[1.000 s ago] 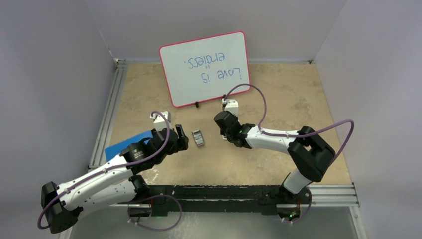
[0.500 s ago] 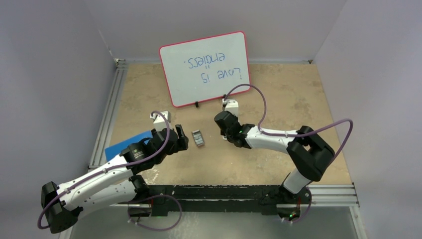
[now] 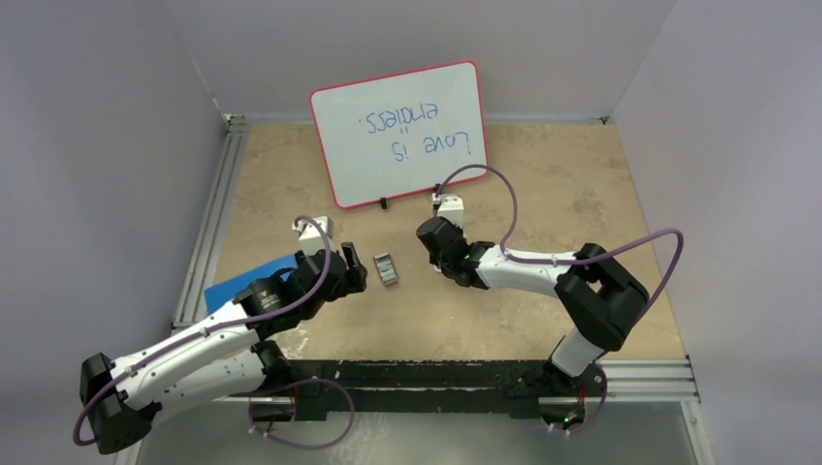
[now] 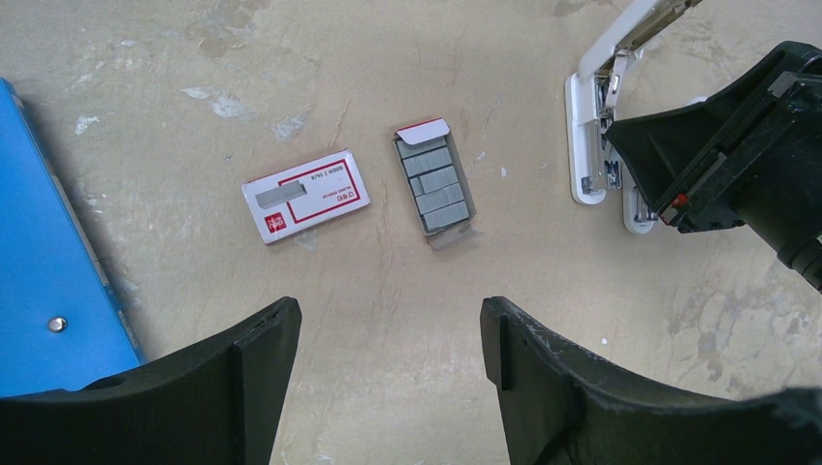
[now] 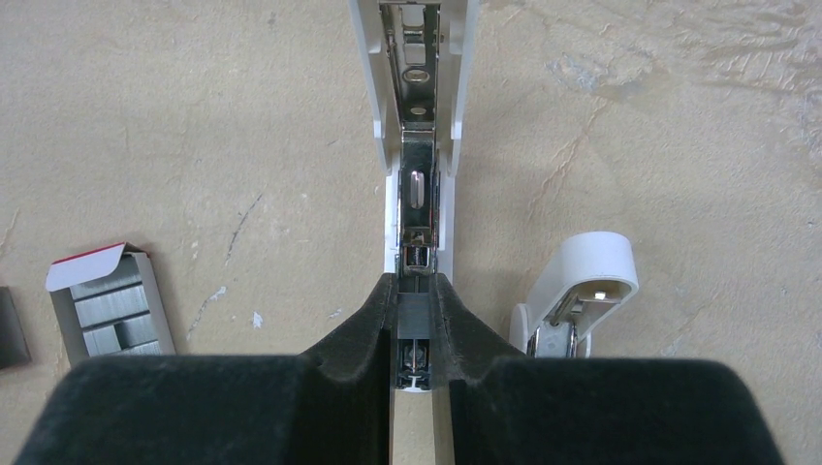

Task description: Load the staples into the stapler

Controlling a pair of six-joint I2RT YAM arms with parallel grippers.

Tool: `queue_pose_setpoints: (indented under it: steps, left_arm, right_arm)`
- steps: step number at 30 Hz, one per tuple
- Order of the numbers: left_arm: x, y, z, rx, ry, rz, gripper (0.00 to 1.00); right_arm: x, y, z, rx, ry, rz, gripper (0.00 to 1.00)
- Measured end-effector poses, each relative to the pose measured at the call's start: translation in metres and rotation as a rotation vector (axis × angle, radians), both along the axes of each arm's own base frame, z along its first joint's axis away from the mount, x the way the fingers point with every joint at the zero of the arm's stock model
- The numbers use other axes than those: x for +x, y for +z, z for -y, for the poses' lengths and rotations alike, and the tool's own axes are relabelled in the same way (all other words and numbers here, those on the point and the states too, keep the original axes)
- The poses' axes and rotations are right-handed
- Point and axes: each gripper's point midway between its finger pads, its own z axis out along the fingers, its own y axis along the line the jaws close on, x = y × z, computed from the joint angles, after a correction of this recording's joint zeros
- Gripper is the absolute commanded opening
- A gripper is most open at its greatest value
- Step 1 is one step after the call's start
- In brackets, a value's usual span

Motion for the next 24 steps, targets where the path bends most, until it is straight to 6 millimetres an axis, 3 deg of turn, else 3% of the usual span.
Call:
queue_pose_setpoints:
  steps: [18, 24]
  left_arm:
    - [0.0000, 0.0000, 0.0001, 0.000, 0.000, 0.000, 0.69]
    - [0.0000, 0.0000, 0.0001, 0.000, 0.000, 0.000, 0.69]
  right_arm:
    - [-0.0030, -0.0078, -0.0011, 0.009, 0.020, -0.005, 0.17]
    - [-0.0031, -0.0078, -0.0015, 0.011, 0.022, -0.004, 0.23]
